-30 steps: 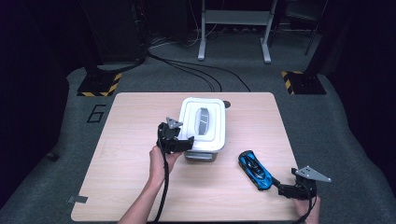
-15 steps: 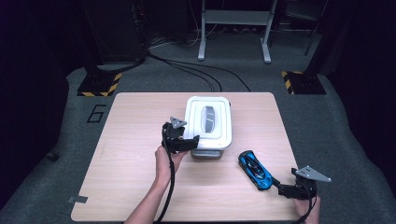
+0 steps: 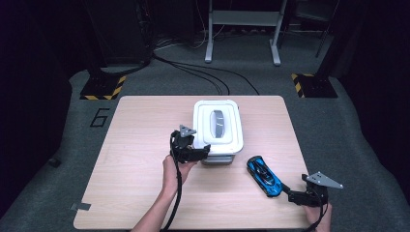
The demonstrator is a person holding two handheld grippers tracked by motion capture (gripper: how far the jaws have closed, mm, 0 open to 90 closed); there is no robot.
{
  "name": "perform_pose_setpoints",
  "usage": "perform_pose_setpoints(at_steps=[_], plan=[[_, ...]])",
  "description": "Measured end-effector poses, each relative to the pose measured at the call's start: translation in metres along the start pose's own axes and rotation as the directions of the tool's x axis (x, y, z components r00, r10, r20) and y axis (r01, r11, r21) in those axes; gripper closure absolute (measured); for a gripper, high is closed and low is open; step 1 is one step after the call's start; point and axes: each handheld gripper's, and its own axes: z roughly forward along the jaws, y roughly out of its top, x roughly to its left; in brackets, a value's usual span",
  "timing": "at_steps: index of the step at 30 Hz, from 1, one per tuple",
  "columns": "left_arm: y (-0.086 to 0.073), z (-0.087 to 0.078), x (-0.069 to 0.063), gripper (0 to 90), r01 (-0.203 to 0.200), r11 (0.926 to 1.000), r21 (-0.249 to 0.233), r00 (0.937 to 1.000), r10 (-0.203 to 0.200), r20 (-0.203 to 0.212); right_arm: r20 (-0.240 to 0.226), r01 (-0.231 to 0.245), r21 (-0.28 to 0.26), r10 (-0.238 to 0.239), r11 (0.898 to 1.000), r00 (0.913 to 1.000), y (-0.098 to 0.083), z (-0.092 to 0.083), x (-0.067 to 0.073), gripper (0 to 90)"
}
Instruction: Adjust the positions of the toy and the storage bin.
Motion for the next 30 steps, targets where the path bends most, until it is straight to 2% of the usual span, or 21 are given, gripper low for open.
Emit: perform_pose_setpoints(at_steps=[1, 7, 11, 15, 18, 22, 23, 26, 30], plan=[[0.0, 0.001, -0.005, 26.8, -0.004, 1.0, -0.002, 1.0, 0.004, 0.008, 0.0, 0.001, 0.0, -0.001, 1.0, 1.0, 0.0, 0.0, 0.0, 2.4], [0.001, 0.007, -0.015, 26.1, -0.036, 0.9994, 0.001, 0.9988, 0.036, 0.032, 0.001, 0.011, 0.002, -0.011, 1.0, 0.9999, 0.0, 0.0, 0.0, 2.5], [0.0, 0.007, -0.016, 25.3, -0.038, 0.9992, -0.013, 0.9986, 0.039, 0.035, 0.0, 0.008, 0.002, -0.008, 1.0, 1.0, 0.0, 0.0, 0.0, 2.6], [-0.005, 0.003, -0.012, 17.9, -0.04, 0.9989, -0.025, 0.9987, 0.041, 0.031, 0.0, 0.001, 0.004, -0.001, 1.0, 1.0, 0.0, 0.0, 0.0, 2.6], [-0.016, -0.005, -0.002, 14.4, -0.052, 0.9983, -0.025, 0.9986, 0.053, 0.006, -0.007, -0.005, 0.022, 0.006, 1.0, 1.0, 0.0, 0.001, -0.002, 1.4], [-0.033, -0.012, 0.016, 9.2, -0.036, 0.9993, -0.011, 0.9991, 0.036, -0.021, -0.004, -0.023, 0.025, 0.024, 0.999, 0.9997, 0.001, 0.001, -0.003, 0.0], [-0.033, -0.012, 0.016, 8.2, -0.036, 0.9993, -0.011, 0.9991, 0.036, -0.021, -0.004, -0.023, 0.025, 0.024, 0.999, 0.9997, 0.001, 0.001, -0.003, 0.0], [-0.054, -0.016, 0.038, 5.5, -0.004, 0.9999, 0.01, 0.9978, 0.005, -0.067, 0.009, -0.04, 0.031, 0.04, 0.999, 0.9992, 0.003, 0.0, -0.004, 0.0], [-0.08, -0.018, 0.061, 3.7, 0.014, 0.999, 0.043, 0.993, -0.009, -0.118, 0.015, -0.031, 0.024, 0.031, 0.999, 0.9994, 0.014, -0.002, -0.002, 0.0]])
